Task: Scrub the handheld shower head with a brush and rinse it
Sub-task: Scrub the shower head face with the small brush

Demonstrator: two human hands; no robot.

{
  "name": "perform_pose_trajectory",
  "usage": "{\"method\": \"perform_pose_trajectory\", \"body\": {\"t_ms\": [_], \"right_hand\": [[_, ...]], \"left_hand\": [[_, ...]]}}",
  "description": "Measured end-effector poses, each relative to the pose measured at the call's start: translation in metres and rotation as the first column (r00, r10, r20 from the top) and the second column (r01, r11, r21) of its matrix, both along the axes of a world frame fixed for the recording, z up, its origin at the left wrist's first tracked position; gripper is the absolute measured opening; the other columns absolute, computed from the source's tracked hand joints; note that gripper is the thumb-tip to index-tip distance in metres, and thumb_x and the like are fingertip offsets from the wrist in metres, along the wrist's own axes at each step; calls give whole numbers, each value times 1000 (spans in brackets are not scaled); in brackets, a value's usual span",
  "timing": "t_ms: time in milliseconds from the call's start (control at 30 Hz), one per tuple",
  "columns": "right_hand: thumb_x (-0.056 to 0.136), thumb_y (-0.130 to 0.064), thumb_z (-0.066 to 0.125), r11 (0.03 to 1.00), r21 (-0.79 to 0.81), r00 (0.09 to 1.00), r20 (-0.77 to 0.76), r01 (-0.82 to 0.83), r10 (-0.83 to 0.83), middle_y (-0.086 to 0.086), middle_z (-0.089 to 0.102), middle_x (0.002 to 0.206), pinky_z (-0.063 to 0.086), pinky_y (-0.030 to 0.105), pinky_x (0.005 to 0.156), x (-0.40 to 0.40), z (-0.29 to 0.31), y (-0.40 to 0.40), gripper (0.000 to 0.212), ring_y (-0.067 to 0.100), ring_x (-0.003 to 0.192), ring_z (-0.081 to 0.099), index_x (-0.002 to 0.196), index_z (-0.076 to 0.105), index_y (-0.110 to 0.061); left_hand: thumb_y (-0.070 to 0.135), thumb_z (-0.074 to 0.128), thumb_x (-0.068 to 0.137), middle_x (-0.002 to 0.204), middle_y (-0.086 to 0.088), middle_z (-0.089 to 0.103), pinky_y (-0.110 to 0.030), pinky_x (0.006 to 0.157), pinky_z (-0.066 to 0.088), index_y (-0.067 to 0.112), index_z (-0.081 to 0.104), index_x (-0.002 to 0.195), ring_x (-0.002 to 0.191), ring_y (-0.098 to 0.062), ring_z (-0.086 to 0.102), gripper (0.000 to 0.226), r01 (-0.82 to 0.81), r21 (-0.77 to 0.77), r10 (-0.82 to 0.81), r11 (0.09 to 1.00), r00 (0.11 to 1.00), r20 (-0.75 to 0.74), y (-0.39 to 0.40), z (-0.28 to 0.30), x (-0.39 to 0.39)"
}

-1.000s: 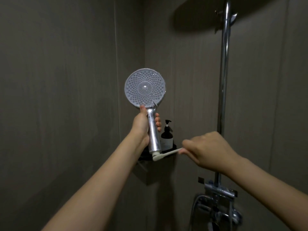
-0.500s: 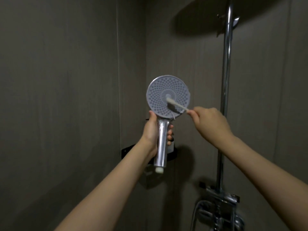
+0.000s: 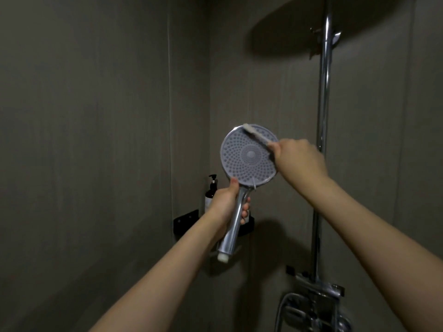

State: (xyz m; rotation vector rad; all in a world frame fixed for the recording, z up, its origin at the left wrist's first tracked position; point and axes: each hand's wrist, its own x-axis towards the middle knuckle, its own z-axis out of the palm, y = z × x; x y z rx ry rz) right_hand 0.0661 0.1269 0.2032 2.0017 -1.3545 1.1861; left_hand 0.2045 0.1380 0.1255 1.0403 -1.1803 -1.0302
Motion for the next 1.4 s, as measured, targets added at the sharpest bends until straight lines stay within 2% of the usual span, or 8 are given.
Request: {"method": "perform_pose_trajectory", "body": {"t_ms": [167, 300, 433, 567, 700, 833, 933, 1400], "right_hand": [[98, -42, 29, 997, -75, 968, -250, -26, 7, 14, 64, 88, 39, 32, 62, 5, -20, 5, 43, 29, 74, 59, 100, 59, -12], [99, -38, 30, 997, -13, 997, 13, 72, -72, 24, 65, 98, 38, 35, 63, -15, -18, 5, 45, 40, 89, 62, 104, 61, -6], [99, -40, 27, 1000, 21, 981, -194, -16, 19, 13, 63, 84, 42, 33, 61, -5, -49, 14, 43, 33, 79, 63, 102, 58, -10], [99, -37, 31, 994, 54, 991, 78, 100, -104, 20, 64, 85, 43, 34, 60, -35, -40, 0, 46, 37, 75, 59, 100, 62, -4], [97, -32, 39, 994, -85, 997, 4, 75, -74, 19, 58, 62, 12, 19, 43, -43, -53, 2, 41, 24, 47, 40, 83, 60, -1], [93, -24, 50, 973, -231, 998, 54, -20, 33, 16, 54, 45, 14, 13, 44, -46, -53, 8, 35, 23, 29, 36, 64, 54, -4], [98, -36, 37, 991, -122, 977, -214, -45, 18, 12, 62, 63, 36, 29, 48, -37, -60, 8, 37, 29, 52, 55, 83, 58, -10], [97, -36, 36, 1000, -13, 1000, 9, -17, 17, 17, 61, 74, 35, 31, 56, -54, -54, 7, 38, 33, 66, 56, 91, 62, -10]], "left_hand": [[52, 25, 96, 48, 0, 46, -19, 40, 33, 9, 52, 69, 38, -11, 39, 57, -27, -60, 26, 998, 1000, -13, -1, 0, 6], [51, 27, 96, 48, -1, 46, -19, 40, 35, 9, 52, 68, 37, -11, 41, 56, -32, -53, 30, 998, 999, -33, 1, 2, 12], [53, 25, 96, 47, -1, 46, -18, 39, 35, 10, 51, 67, 36, -11, 41, 58, -20, -40, 18, 999, 998, -59, 3, 0, 11], [53, 25, 96, 49, -1, 45, -18, 40, 34, 9, 50, 68, 38, -12, 39, 58, -17, -38, 14, 999, 997, -69, 5, 2, 12], [56, 22, 95, 47, 0, 47, -17, 36, 35, 9, 50, 69, 36, -10, 41, 60, 20, -30, -24, 999, 993, -116, 6, 1, 14], [56, 23, 95, 46, 1, 48, -16, 36, 36, 9, 51, 69, 36, -10, 42, 61, 6, -16, -7, 1000, 992, -127, 5, 4, 15], [56, 23, 95, 45, 1, 47, -16, 37, 36, 9, 50, 69, 35, -10, 41, 60, 4, -4, -4, 1000, 996, -94, 4, 1, 9], [56, 22, 95, 47, 0, 47, -16, 36, 35, 9, 50, 71, 35, -10, 41, 60, 56, 99, -43, 994, 991, -125, 5, -2, 9]]}}
